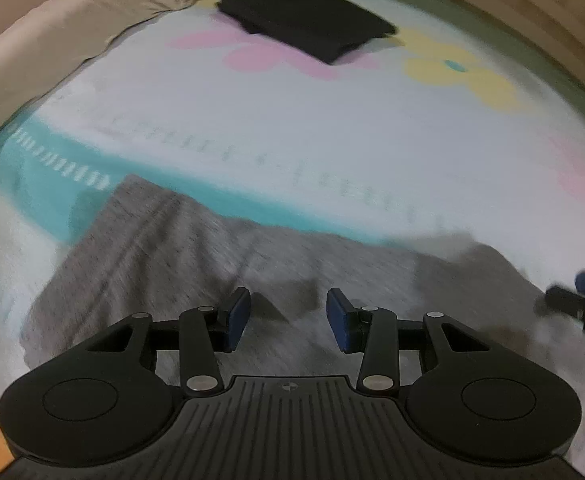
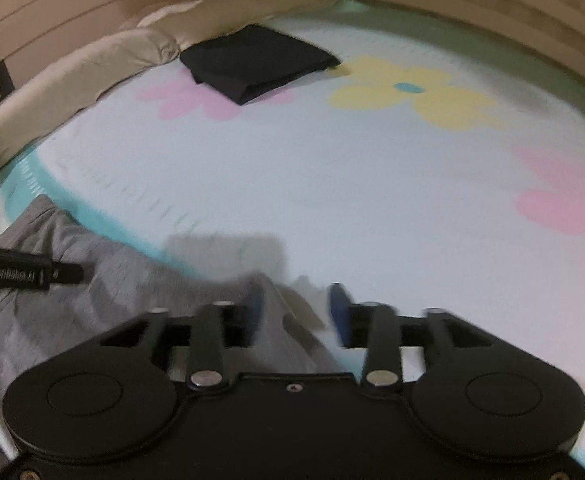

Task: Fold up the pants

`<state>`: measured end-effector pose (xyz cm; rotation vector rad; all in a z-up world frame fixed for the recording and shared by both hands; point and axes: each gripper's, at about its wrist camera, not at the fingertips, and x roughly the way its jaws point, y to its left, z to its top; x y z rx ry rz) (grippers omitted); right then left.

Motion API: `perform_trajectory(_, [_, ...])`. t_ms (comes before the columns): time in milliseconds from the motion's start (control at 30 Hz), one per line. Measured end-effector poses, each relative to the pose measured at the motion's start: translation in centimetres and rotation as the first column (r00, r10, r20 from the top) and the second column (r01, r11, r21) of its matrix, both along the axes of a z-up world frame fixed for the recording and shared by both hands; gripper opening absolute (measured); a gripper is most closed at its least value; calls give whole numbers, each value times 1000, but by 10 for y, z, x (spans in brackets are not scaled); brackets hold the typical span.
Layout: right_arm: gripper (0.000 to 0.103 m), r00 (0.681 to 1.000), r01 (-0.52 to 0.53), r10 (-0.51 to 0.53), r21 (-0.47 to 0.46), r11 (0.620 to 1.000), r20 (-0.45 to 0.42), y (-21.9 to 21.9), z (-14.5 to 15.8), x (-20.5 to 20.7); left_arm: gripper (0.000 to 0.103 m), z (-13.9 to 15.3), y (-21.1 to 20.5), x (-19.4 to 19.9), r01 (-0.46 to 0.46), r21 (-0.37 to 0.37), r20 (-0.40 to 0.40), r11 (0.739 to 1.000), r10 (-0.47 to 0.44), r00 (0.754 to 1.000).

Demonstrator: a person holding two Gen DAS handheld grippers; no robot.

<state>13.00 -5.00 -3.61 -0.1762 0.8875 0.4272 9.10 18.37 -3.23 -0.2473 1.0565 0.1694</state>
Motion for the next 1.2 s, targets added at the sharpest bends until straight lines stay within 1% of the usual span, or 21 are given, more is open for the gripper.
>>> perform_trajectory(100, [62,999,46,-46,-20,999,-17,-23,5,-29,41,9,-20,-22,84,-24,24,996,-84,996])
perform_trajectory(200, [62,995,77,-80,-53,996,-54,-40,-1,-53,41,12,-50,-44,192,-10,36,981,-191,981])
perform_trajectory(267, [62,991,101,-108,-90,991,-73,-49,-10,-70,41,8,-72,-57,268,9,36,963,-268,963])
perform_trajectory(300, [62,989,111,-121,-109,988,-87,-54,-15,-78,41,4,-84,-63,313,23,27,950,-313,949])
perform_trajectory(367, [62,982,137,-154,-149,979,-111,-62,-25,-91,41,-11,-103,-68,374,53,-16,926,-374,927])
perform_trajectory(433, [61,978,141,-168,-209,968,-121,-68,-37,-101,43,-28,-112,-66,397,87,-68,914,-393,917])
perform_trajectory(467, [62,979,153,-176,-206,967,-99,-72,-40,-106,43,-27,-115,-66,394,124,-47,911,-391,919])
perform_trajectory(500, [64,979,173,-190,-183,968,-78,-78,-41,-111,42,-25,-118,-65,392,144,-52,909,-389,920])
perform_trajectory(567, [64,971,208,-223,-150,967,-91,-87,-40,-110,42,-19,-117,-60,374,126,-53,919,-371,927])
perform_trajectory(600, [64,966,224,-238,-133,966,-104,-92,-38,-109,42,-13,-116,-60,354,114,-36,928,-352,935])
perform_trajectory(667, [64,963,234,-248,-125,964,-103,-101,-32,-110,42,-3,-119,-57,330,111,-7,937,-332,943])
perform_trajectory(733, [66,960,262,-273,-130,956,-69,-113,-24,-115,42,7,-132,-52,340,120,24,933,-345,938])
perform_trajectory(833, [66,935,344,-352,-127,930,-41,-145,-15,-120,42,14,-161,-49,381,151,52,912,-392,918])
perform_trajectory(900, [66,904,420,-426,-110,901,-34,-172,-7,-117,42,13,-184,-49,429,153,53,890,-441,896])
perform_trajectory(933, [67,884,461,-466,-100,882,-32,-186,-4,-118,42,12,-195,-49,456,149,50,877,-467,883])
perform_trajectory(967, [67,858,509,-513,-89,856,-31,-203,0,-119,42,10,-203,-50,480,144,47,865,-491,870])
perform_trajectory(1033, [68,790,610,-612,-53,790,-31,-240,6,-126,42,7,-225,-52,536,140,45,833,-546,837])
perform_trajectory(1067, [68,745,665,-666,-31,746,-35,-261,7,-131,42,5,-236,-53,564,145,44,813,-575,817])
perform_trajectory(1100, [69,707,706,-706,-14,708,-41,-276,7,-135,42,2,-243,-56,585,152,43,797,-597,801])
perform_trajectory(1167, [69,607,794,-792,21,607,-66,-316,7,-151,42,-5,-257,-59,624,169,34,763,-638,770])
perform_trajectory(1200, [68,563,826,-822,32,563,-80,-333,6,-159,42,-8,-264,-60,641,174,24,748,-654,756])
